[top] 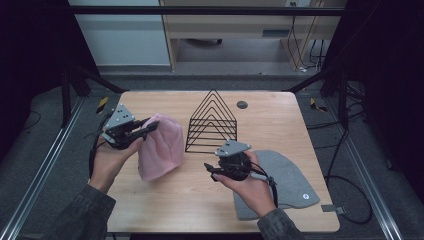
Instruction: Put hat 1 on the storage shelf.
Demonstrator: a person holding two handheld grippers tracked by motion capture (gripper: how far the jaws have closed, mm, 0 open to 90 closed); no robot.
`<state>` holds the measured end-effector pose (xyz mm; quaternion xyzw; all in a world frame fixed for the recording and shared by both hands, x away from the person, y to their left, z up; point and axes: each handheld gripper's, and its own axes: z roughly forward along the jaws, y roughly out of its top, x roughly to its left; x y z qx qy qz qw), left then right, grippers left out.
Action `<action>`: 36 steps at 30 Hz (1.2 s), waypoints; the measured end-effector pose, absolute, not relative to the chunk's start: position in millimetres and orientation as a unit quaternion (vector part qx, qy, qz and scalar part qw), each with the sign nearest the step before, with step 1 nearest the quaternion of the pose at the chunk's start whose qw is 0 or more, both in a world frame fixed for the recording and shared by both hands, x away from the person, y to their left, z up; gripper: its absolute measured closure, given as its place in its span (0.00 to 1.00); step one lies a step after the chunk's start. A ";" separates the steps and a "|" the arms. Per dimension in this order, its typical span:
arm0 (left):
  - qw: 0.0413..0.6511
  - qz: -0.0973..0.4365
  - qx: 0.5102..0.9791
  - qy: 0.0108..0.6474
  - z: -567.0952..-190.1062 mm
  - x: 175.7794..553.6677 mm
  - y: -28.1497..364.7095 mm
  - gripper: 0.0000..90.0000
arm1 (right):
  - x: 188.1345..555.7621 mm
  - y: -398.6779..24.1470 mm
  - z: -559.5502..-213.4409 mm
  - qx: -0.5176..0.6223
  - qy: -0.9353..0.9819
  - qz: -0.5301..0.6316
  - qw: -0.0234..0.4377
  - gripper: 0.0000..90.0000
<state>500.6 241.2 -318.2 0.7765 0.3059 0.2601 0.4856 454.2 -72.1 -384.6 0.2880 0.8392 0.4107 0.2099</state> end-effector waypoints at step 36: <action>0.524 0.236 0.762 0.298 -242.3 532.9 243.2 0.82 | 510.2 -58.9 -340.3 0.253 0.843 0.442 0.175 0.94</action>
